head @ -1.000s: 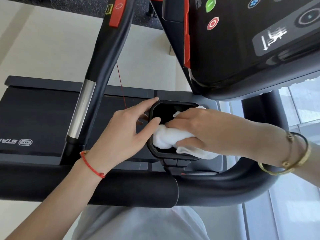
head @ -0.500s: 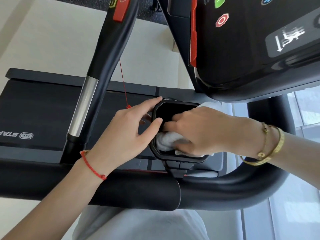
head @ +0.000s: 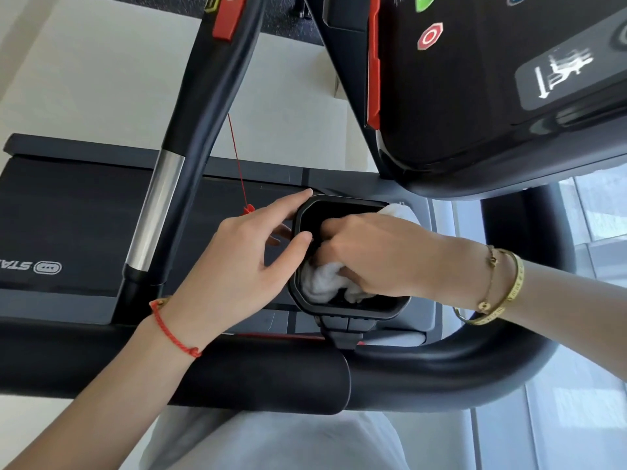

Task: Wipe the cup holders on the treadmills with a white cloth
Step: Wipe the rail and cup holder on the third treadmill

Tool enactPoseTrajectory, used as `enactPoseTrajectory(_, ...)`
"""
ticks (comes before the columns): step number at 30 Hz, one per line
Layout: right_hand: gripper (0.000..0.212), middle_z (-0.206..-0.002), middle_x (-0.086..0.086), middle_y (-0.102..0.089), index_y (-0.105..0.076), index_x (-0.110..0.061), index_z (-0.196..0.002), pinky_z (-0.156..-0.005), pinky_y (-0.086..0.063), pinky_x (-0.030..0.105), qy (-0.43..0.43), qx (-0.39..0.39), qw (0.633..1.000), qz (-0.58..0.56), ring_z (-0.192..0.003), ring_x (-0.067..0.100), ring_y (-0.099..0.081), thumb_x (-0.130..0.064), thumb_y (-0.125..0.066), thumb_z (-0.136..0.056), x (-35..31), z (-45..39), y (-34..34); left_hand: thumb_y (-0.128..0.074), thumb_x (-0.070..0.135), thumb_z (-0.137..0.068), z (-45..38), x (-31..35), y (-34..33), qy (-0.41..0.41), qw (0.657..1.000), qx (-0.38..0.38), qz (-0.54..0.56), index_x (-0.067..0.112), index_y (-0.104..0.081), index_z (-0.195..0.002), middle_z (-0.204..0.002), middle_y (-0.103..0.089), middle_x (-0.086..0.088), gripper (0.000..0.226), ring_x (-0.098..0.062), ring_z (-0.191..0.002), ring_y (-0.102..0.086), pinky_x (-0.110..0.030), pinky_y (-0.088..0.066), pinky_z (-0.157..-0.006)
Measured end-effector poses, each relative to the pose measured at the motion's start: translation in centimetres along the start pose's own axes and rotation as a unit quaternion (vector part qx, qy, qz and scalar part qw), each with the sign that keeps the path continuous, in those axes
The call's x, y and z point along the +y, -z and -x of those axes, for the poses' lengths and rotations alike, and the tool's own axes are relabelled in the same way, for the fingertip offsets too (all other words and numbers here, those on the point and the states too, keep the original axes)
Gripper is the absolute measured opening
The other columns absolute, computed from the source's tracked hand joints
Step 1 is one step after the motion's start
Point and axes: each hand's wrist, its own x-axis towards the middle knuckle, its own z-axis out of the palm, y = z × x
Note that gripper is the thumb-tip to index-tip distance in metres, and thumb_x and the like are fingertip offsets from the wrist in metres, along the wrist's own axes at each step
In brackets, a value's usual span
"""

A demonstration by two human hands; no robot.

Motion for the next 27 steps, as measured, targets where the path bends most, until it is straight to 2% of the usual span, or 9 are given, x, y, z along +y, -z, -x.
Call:
enactPoseTrajectory(3, 0.012, -0.088, -0.006, -0.06, -0.066, -0.025, -0.084, -0.062, -0.057, 0.039, -0.005, -0.026, 1.0, 0.007, -0.071, 0.02, -0.06, -0.023, -0.074, -0.075, 0.1, -0.5, -0.5, -0.05, 0.05, -0.092, 0.1, 0.1, 0.1, -0.001, 1.0, -0.005, 0.002, 0.048, -0.042, -0.143, -0.118, -0.064, 0.022, 0.052, -0.04, -0.071, -0.07, -0.024, -0.052, -0.069)
enactPoseTrajectory(7, 0.004, -0.079, -0.005, -0.059, -0.064, -0.025, -0.083, -0.067, -0.057, 0.041, -0.016, -0.053, 0.998, 0.012, -0.068, 0.023, -0.058, -0.024, -0.062, -0.079, 0.2, -0.3, -0.3, -0.051, 0.05, -0.092, 0.1, 0.2, 0.2, -0.002, 1.0, -0.01, -0.001, 0.048, -0.042, -0.143, -0.11, -0.062, 0.027, 0.052, -0.04, -0.071, -0.07, -0.021, -0.051, -0.061)
enactPoseTrajectory(11, 0.005, -0.071, -0.009, -0.055, -0.063, -0.027, -0.082, -0.071, -0.056, 0.041, -0.037, -0.064, 0.997, -0.012, -0.069, 0.021, -0.057, -0.028, -0.059, -0.079, -0.1, 0.4, 0.2, -0.05, 0.051, -0.091, 0.0, 0.2, 0.2, -0.002, 1.0, -0.013, -0.007, 0.048, -0.042, -0.143, -0.113, -0.061, 0.026, 0.053, -0.039, -0.075, -0.07, -0.016, -0.051, -0.071)
enactPoseTrajectory(14, 0.005, -0.071, -0.008, -0.055, -0.058, -0.026, -0.082, -0.073, -0.054, 0.04, -0.063, -0.043, 0.996, -0.037, -0.072, 0.021, -0.057, -0.026, -0.054, -0.079, -0.5, 1.1, 0.4, -0.053, 0.047, -0.095, 0.0, 0.2, 0.3, -0.005, 1.0, -0.012, -0.013, 0.044, -0.045, -0.143, -0.104, -0.06, 0.03, 0.049, -0.034, -0.075, -0.071, -0.015, -0.05, -0.073)
enactPoseTrajectory(16, 0.009, -0.078, -0.009, -0.058, -0.058, -0.031, -0.087, -0.074, -0.053, 0.041, -0.082, -0.018, 0.994, -0.067, -0.079, 0.02, -0.059, -0.028, -0.052, -0.08, -0.7, 1.8, 0.5, -0.055, 0.043, -0.094, -0.1, 0.3, 0.3, -0.01, 1.0, -0.01, -0.016, 0.042, -0.047, -0.144, -0.101, -0.063, 0.027, 0.05, -0.025, -0.077, -0.071, -0.017, -0.05, -0.078)
enactPoseTrajectory(18, 0.016, -0.091, -0.011, -0.061, -0.059, -0.039, -0.1, -0.078, -0.052, 0.042, -0.092, 0.016, 0.989, -0.112, -0.09, 0.019, -0.06, -0.035, -0.053, -0.086, -0.9, 2.9, 0.6, -0.055, 0.041, -0.093, -0.1, 0.3, 0.3, -0.016, 1.0, -0.011, -0.019, 0.041, -0.046, -0.144, -0.101, -0.065, 0.025, 0.051, -0.02, -0.079, -0.071, -0.019, -0.05, -0.081)
enactPoseTrajectory(21, 0.027, -0.109, -0.011, -0.061, -0.058, -0.043, -0.118, -0.087, -0.048, 0.038, -0.099, 0.085, 0.974, -0.186, -0.102, 0.016, -0.058, -0.041, -0.054, -0.092, -1.5, 4.6, 0.3, -0.054, 0.042, -0.094, 0.0, 0.4, 0.3, -0.02, 0.999, -0.009, -0.024, 0.04, -0.045, -0.145, -0.099, -0.065, 0.024, 0.052, -0.03, -0.074, -0.07, -0.022, -0.05, -0.075)
enactPoseTrajectory(24, 0.03, -0.109, -0.013, -0.063, -0.061, -0.041, -0.118, -0.087, -0.048, 0.037, -0.122, 0.196, 0.932, -0.28, -0.101, 0.011, -0.059, -0.042, -0.056, -0.088, -2.2, 6.3, -0.8, -0.055, 0.037, -0.095, 0.1, 0.5, 0.1, -0.028, 0.999, 0.0, -0.025, 0.036, -0.047, -0.145, -0.095, -0.068, 0.017, 0.051, -0.024, -0.073, -0.069, -0.023, -0.051, -0.074)
enactPoseTrajectory(27, 0.029, -0.11, -0.013, -0.065, -0.064, -0.038, -0.119, -0.09, -0.046, 0.029, -0.146, 0.28, 0.882, -0.349, -0.103, 0.007, -0.06, -0.037, -0.062, -0.09, -3.1, 7.6, -1.9, -0.056, 0.034, -0.096, 0.1, 0.5, -0.1, -0.032, 0.999, 0.008, -0.022, 0.035, -0.048, -0.144, -0.091, -0.071, 0.007, 0.049, -0.026, -0.073, -0.069, -0.034, -0.052, -0.077)
